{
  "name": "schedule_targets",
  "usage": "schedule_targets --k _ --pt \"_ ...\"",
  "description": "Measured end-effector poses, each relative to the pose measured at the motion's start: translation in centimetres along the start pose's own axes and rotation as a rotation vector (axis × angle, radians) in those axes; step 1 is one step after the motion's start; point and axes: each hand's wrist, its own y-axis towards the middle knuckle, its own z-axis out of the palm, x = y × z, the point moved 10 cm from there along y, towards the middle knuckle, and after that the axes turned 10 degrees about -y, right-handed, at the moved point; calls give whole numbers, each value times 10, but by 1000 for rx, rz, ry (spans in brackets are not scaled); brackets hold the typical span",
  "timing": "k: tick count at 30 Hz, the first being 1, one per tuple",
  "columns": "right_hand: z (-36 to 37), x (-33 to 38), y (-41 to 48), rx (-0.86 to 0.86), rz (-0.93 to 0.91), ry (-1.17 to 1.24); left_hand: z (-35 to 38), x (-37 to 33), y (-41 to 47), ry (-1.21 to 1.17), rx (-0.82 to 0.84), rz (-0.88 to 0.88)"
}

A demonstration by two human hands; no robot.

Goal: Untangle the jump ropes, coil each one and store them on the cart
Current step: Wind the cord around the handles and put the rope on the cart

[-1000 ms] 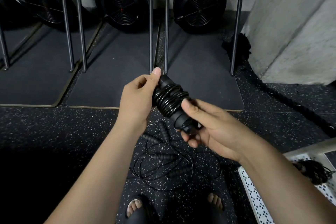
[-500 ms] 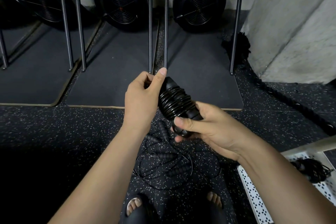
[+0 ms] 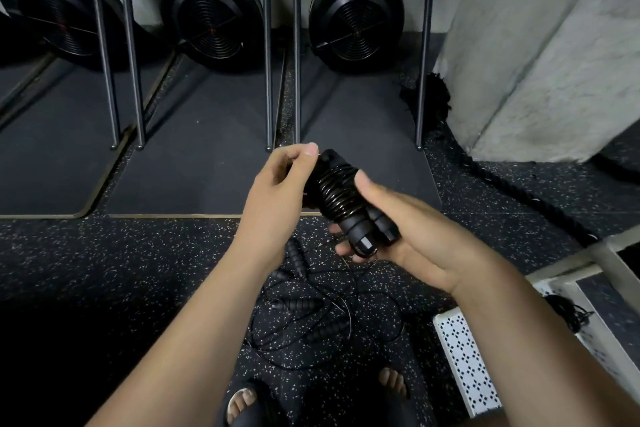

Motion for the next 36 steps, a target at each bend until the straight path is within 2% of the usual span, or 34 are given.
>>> schedule_targets --k 4,9,14,16,20,22,30,36 --pt "-6 -1 -27 1 70 38 26 -3 -17 -73 82 -35" --pt "-13 -2 -83 -17 14 199 76 -10 -52 -30 214 -57" --pt "-52 -21 -146 -215 -104 287 127 1 -97 1 311 -89" --pt "-70 -31 -175 -323 -142 303 152 12 -123 -19 360 -168" --pt "-112 -59 -244 -524 -210 384 207 59 -203 57 602 -528" --pt "-120 -66 -251 -594 -219 401 211 75 -224 57 663 -620" --pt "-133 -91 -291 -725 -230 422 228 80 -252 89 567 -562" --pt "-125 -89 -299 -771 -273 327 220 72 -254 134 528 -649"
